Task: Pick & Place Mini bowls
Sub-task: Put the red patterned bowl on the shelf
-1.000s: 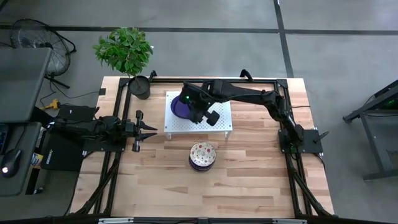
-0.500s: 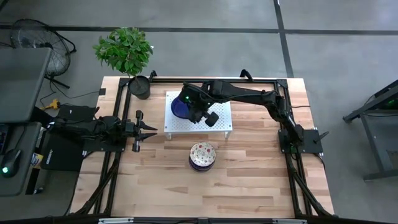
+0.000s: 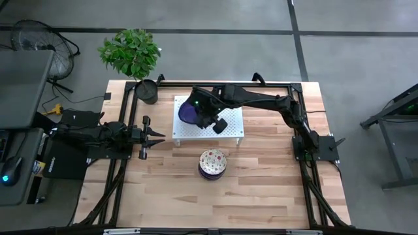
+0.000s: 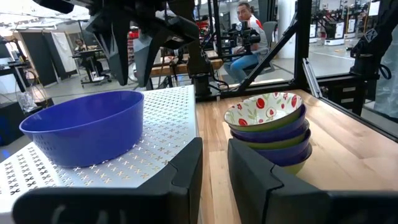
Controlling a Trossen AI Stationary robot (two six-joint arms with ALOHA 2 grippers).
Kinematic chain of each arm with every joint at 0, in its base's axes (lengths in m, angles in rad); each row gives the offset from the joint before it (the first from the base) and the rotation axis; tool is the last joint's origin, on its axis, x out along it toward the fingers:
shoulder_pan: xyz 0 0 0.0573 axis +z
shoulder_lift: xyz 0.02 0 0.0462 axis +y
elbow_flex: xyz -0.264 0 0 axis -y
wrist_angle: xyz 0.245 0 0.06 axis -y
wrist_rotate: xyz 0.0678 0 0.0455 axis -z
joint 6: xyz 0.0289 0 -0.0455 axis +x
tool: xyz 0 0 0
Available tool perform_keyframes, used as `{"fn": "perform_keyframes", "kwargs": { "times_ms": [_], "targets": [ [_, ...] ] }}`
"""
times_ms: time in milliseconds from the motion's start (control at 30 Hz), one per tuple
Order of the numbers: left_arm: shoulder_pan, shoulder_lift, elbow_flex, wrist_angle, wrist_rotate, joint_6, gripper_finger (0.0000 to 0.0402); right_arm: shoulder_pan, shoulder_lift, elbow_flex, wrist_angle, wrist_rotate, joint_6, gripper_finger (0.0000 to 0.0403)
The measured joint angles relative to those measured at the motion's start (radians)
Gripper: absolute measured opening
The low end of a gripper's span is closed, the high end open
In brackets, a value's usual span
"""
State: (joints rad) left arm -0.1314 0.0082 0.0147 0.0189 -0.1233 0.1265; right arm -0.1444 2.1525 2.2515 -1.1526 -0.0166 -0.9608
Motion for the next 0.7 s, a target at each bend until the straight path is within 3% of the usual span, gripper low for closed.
{"fn": "perform_keyframes", "kwargs": {
  "times_ms": [467,700],
  "targets": [
    [0.000,0.000,0.000,0.000,0.001,0.000,0.0072,0.059,-0.057,0.002,-0.125,0.026,0.337,0.0129],
    [0.000,0.000,0.000,0.000,0.001,0.000,0.0072,0.131,-0.058,0.001,-0.220,0.025,0.393,0.0130]
  ]
}}
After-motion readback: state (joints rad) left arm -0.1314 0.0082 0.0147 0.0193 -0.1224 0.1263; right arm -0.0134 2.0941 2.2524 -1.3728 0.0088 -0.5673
